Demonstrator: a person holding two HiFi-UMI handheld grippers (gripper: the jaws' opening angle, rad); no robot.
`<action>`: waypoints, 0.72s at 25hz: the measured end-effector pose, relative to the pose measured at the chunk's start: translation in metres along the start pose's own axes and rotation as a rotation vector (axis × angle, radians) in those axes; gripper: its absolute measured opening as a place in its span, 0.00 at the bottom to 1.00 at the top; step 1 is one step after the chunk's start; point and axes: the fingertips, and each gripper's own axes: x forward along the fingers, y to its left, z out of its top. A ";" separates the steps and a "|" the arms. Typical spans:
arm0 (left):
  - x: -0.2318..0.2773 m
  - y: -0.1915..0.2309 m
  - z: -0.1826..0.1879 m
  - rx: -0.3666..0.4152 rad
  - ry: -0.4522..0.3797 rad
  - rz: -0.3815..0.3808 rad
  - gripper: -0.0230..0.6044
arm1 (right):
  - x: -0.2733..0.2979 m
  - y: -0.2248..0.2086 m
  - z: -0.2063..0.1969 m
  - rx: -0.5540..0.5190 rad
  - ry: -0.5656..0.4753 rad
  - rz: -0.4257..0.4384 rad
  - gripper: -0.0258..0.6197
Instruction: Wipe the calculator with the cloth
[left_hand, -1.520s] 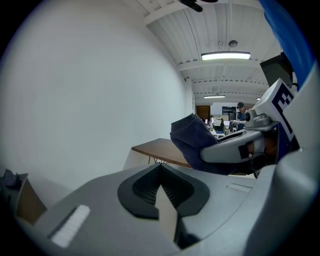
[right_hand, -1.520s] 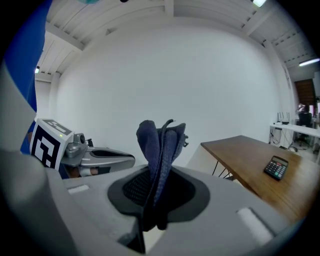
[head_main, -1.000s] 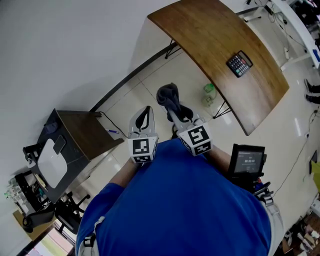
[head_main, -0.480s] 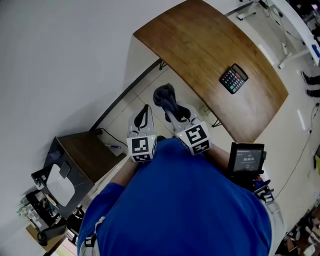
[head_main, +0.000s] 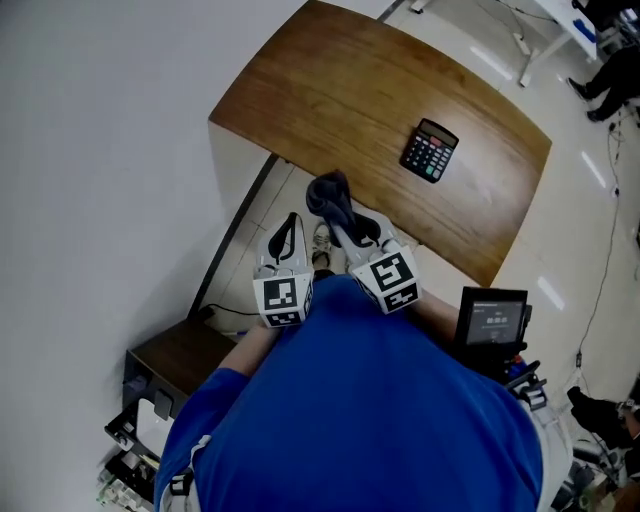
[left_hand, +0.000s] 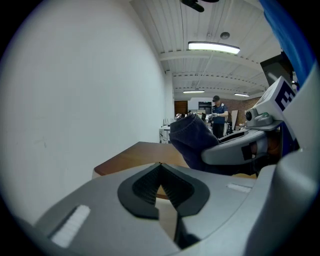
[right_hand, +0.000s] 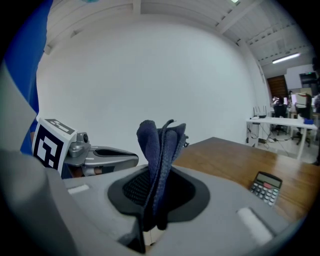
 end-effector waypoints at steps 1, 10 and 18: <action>0.009 -0.002 0.003 0.008 -0.001 -0.022 0.05 | 0.000 -0.009 0.001 0.009 -0.005 -0.023 0.15; 0.091 -0.035 0.033 0.062 0.006 -0.258 0.05 | -0.001 -0.082 0.013 0.100 -0.015 -0.238 0.15; -0.023 0.003 -0.009 -0.066 -0.014 0.099 0.05 | 0.003 0.018 -0.005 -0.068 0.019 0.087 0.15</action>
